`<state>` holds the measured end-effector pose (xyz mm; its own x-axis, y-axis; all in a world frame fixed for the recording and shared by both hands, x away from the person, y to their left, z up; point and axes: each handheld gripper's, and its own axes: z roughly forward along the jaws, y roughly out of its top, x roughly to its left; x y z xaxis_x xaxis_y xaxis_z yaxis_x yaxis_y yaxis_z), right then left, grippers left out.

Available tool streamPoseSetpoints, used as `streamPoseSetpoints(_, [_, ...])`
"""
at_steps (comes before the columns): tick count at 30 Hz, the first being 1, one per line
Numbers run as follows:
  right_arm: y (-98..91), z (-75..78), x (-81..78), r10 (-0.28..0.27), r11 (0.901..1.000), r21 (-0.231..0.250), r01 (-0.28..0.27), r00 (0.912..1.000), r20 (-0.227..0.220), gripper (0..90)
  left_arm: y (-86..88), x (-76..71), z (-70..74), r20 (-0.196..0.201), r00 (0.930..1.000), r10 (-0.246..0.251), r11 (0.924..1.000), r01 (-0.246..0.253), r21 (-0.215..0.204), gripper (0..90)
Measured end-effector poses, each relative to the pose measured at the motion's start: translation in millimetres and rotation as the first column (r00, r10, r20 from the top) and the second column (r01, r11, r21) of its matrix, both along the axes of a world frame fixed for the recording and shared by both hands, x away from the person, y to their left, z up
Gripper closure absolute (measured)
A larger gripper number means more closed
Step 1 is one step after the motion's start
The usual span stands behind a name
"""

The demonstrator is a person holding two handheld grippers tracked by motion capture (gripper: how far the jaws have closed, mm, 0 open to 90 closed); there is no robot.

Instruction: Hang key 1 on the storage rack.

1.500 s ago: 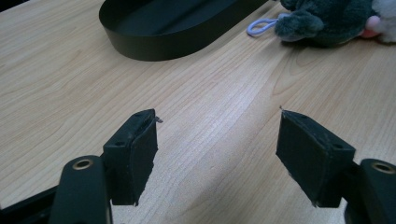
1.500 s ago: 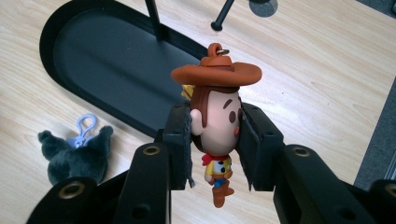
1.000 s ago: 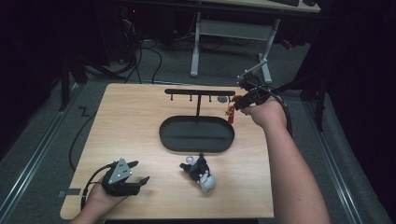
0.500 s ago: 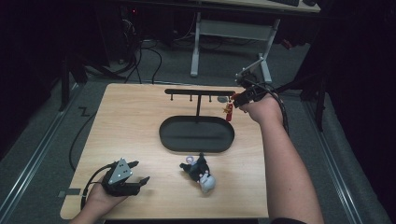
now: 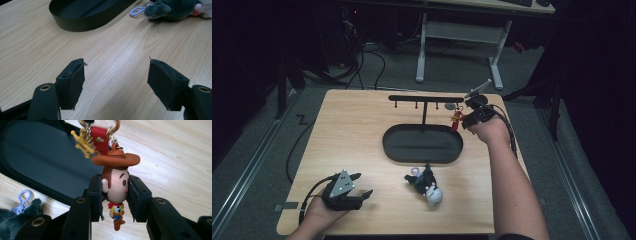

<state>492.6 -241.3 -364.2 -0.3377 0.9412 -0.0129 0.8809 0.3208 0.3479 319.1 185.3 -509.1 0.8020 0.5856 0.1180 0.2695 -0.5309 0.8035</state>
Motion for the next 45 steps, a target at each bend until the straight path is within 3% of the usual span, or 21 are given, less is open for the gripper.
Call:
streamPoseSetpoints(10, [2.3,-28.1,9.8,-0.006,0.9992,0.039,0.006,1.0,0.004,64.3,-2.6,0.7,-1.7,0.001,1.0,-0.003,0.9999,0.003,0.01,30.2])
streamPoseSetpoints(13, [2.5,-39.6,15.2,-0.024,0.9974,0.068,0.023,0.9996,0.011,44.4,-2.4,0.5,-2.2,-0.002,1.0,0.0,0.9999,0.0,0.01,30.2])
streamPoseSetpoints(18, [1.2,-41.6,12.4,-0.037,0.9956,0.088,0.034,0.9991,0.023,39.9,-1.5,1.4,-2.3,-0.005,1.0,0.002,0.9999,-0.002,0.01,30.2])
streamPoseSetpoints(27, [-14.7,-39.7,-25.9,-0.038,0.993,0.114,0.03,0.997,0.068,37.4,-4.8,0.5,-2.7,-0.012,0.9999,-0.006,1.0,0.006,0.006,30.4])
streamPoseSetpoints(30, [-25.7,-43.4,-56.6,-0.034,0.9901,0.139,0.017,0.9918,0.123,38.1,-7.4,0.3,-3.3,-0.021,0.9998,-0.006,1.0,0.006,0.006,30.9])
streamPoseSetpoints(31, [-25.7,-43.4,-56.6,-0.034,0.9901,0.139,0.017,0.9918,0.123,38.1,-8.6,0.2,-3.4,-0.026,0.9996,-0.007,1.0,0.007,0.005,30.9])
streamPoseSetpoints(32, [-28.1,-45.4,-64.2,-0.032,0.9916,0.129,0.012,0.9883,0.149,37.6,-9.7,0.1,-3.5,-0.03,0.9995,-0.007,1.0,0.007,0.005,31.1])
streamPoseSetpoints(33, [-33.2,-50.7,-80.2,-0.03,0.9907,0.136,0.002,0.9794,0.2,37.3,-12.3,-0.1,-3.7,-0.037,0.9993,-0.002,1.0,0.002,0.0,32.7])
streamPoseSetpoints(35, [-35.4,-53.8,-88.8,-0.032,0.9902,0.14,0.0,0.9743,0.223,36.8,-14.0,0.1,-4.0,-0.044,0.9991,-0.001,1.0,0.0,-0.004,33.7])
streamPoseSetpoints(36, [-37.0,-57.8,-97.4,-0.03,0.9909,0.134,-0.004,0.9671,0.253,36.0,-15.9,0.3,-4.2,-0.051,0.9987,0.001,1.0,-0.001,-0.005,34.6])
streamPoseSetpoints(37, [-38.5,-67.4,-115.8,-0.02,0.9927,0.119,-0.018,0.9505,0.31,34.0,-21.8,0.3,-5.4,-0.059,0.9982,0.008,0.9999,-0.008,-0.007,36.8])
streamPoseSetpoints(38, [-39.5,-73.0,-124.9,-0.016,0.993,0.116,-0.024,0.9429,0.333,33.3,-21.8,0.3,-5.4,-0.059,0.9982,0.008,0.9999,-0.008,-0.007,39.1])
streamPoseSetpoints(39, [-39.5,-73.0,-124.9,-0.016,0.993,0.116,-0.024,0.9429,0.333,33.3,-25.4,0.0,-5.9,-0.065,0.9979,0.008,1.0,-0.008,-0.005,41.2])
streamPoseSetpoints(40, [-40.3,-78.8,-134.2,-0.017,0.9925,0.119,-0.028,0.9342,0.356,33.2,-29.7,-0.3,-6.4,-0.068,0.9977,0.009,1.0,-0.009,-0.001,41.2])
streamPoseSetpoints(41, [-43.4,-91.7,-152.0,-0.029,0.9897,0.14,-0.03,0.9178,0.396,34.7,-38.0,-0.6,-6.2,-0.078,0.9968,0.019,0.9998,-0.019,-0.001,45.3])
streamPoseSetpoints(42, [-43.4,-91.7,-152.0,-0.029,0.9897,0.14,-0.03,0.9178,0.396,34.7,-38.0,-0.6,-6.2,-0.078,0.9968,0.019,0.9998,-0.019,-0.001,49.7])
streamPoseSetpoints(43, [-44.9,-98.1,-160.5,-0.04,0.9874,0.156,-0.027,0.9113,0.41,35.4,-41.6,-0.7,-6.0,-0.093,0.9955,0.019,0.9997,-0.021,-0.015,49.7])
streamPoseSetpoints(45, [-48.0,-110.7,-176.8,-0.06,0.9825,0.185,-0.026,0.8938,0.444,36.6,-51.5,-3.7,-6.5,-0.103,0.9944,0.022,0.9996,-0.024,-0.015,65.1])
